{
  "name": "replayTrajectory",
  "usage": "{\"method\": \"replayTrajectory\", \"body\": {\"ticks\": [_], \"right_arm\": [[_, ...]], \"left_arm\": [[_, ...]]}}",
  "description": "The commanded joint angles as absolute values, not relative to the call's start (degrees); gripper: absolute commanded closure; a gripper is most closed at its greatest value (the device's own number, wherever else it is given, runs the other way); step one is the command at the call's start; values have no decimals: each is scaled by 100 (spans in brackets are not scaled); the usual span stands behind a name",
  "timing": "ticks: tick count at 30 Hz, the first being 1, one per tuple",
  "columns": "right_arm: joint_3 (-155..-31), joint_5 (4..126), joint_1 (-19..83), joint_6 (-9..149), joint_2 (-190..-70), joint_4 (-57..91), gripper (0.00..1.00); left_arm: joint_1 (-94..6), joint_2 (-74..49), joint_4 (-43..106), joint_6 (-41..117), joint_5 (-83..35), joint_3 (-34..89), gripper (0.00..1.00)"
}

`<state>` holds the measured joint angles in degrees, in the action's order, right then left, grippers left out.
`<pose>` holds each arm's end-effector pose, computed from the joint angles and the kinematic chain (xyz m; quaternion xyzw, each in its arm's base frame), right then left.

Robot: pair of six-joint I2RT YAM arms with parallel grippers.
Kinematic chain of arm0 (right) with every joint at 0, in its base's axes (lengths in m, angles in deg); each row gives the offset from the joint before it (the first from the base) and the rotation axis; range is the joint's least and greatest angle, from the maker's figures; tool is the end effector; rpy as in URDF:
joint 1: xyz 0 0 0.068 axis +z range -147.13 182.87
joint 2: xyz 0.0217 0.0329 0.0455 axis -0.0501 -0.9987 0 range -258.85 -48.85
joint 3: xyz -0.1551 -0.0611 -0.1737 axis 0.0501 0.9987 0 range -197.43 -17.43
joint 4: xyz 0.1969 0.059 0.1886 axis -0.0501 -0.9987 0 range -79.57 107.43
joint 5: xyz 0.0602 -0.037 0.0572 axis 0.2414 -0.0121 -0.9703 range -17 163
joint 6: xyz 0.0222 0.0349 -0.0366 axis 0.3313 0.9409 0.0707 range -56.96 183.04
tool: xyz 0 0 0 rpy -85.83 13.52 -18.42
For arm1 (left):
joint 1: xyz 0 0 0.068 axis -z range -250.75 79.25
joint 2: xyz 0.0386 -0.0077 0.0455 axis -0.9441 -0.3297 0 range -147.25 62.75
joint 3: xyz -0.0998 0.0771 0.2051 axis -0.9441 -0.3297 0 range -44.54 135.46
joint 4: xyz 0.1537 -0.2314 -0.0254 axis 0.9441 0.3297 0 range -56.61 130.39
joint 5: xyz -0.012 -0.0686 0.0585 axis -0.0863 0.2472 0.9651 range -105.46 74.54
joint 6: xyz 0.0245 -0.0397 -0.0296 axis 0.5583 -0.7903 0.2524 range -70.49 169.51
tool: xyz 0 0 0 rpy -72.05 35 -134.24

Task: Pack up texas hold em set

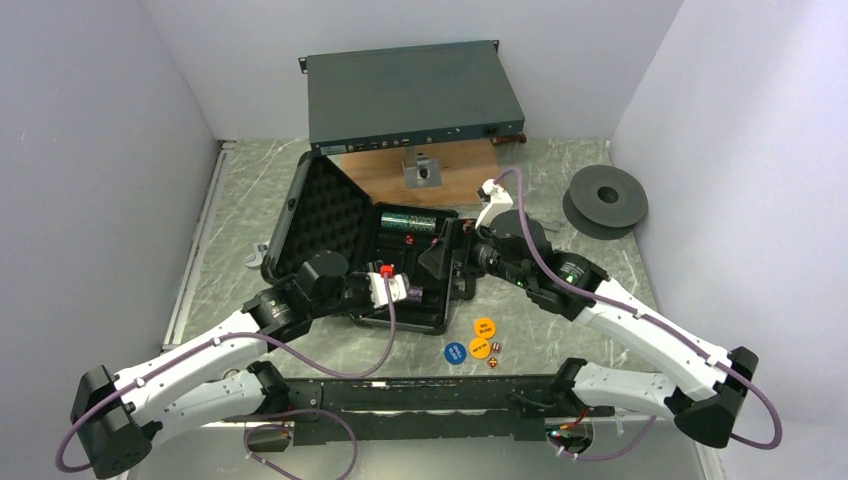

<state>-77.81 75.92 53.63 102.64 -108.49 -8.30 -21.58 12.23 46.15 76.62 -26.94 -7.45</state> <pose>0.1706 0.2059 0.3289 -0.0684 0.8404 0.3659 0.3939 0.1532 -0.1888 0.2398 0.5632 0.6317 -0.1840 0.4999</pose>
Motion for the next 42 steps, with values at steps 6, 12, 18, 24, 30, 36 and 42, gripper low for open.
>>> {"method": "replayTrajectory", "body": {"ticks": [6,12,18,24,30,36,42], "right_arm": [[-7474,8438,5360,10154,-10502,-1396,11],[-7311,8472,5358,10041,-10223,-1492,11],[-7246,8521,5363,9944,-10111,-1600,11],[-7163,8573,5361,9901,-10015,-1681,11],[-7123,8618,5358,9877,-9961,-1739,11],[-7094,8610,5364,9849,-10005,-1719,11],[-7089,8623,5359,9796,-10042,-1737,11]], "left_arm": [[-2163,1109,4543,8401,-2680,-522,100],[-2168,961,4644,8726,-2645,-584,100],[-2162,728,4894,9171,-2637,-585,100],[-2251,312,5432,9338,-2811,-341,100],[-2281,-253,5815,9446,-2684,-58,100],[-2294,-585,5923,9549,-2566,42,100],[-2294,-680,5923,9596,-2310,20,99]]}}
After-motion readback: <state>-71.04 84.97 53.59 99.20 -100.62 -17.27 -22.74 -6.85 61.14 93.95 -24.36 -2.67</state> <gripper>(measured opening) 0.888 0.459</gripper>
